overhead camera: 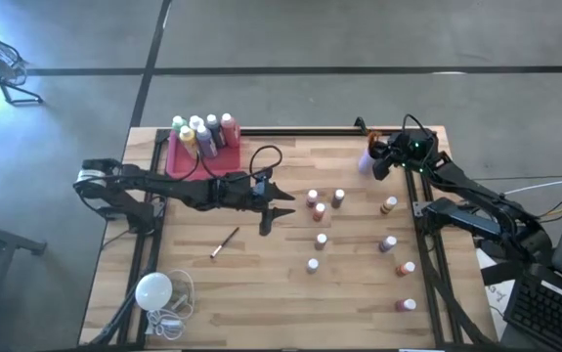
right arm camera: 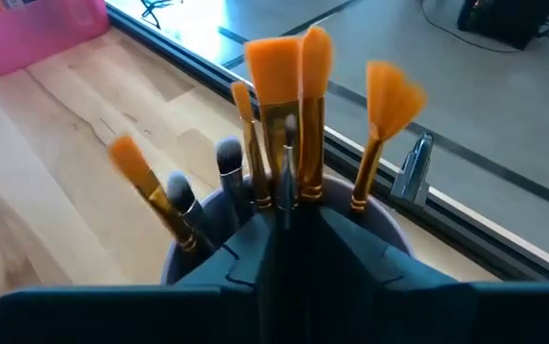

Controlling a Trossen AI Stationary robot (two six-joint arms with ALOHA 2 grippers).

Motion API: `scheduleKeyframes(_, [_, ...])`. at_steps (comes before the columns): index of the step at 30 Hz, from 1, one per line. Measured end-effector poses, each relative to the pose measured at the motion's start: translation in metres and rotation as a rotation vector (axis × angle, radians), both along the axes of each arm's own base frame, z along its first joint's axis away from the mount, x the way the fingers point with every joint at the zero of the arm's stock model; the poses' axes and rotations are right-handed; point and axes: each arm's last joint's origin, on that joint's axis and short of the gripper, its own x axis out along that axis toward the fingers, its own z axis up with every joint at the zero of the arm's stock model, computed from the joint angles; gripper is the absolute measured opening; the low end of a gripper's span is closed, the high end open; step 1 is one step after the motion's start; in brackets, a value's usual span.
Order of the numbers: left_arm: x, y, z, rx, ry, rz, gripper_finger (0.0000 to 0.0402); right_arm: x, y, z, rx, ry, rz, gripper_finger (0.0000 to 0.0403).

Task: Pick & Place Paint Supplies
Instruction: Put the silver paint brush into the purple cup

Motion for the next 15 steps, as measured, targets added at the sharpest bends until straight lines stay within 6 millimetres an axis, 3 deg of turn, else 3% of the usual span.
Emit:
scheduleKeyframes(6, [0.000,0.000,0.000,0.000,0.000,0.000,0.0172,0.000,0.000,0.006,-0.008,-0.005,0.001,0.0119])
scheduleKeyframes(15, [0.000,0.000,-0.001,-0.001,0.016,0.000,0.0172,0.002,-0.002,0.043,-0.006,-0.006,0.007,0.0149])
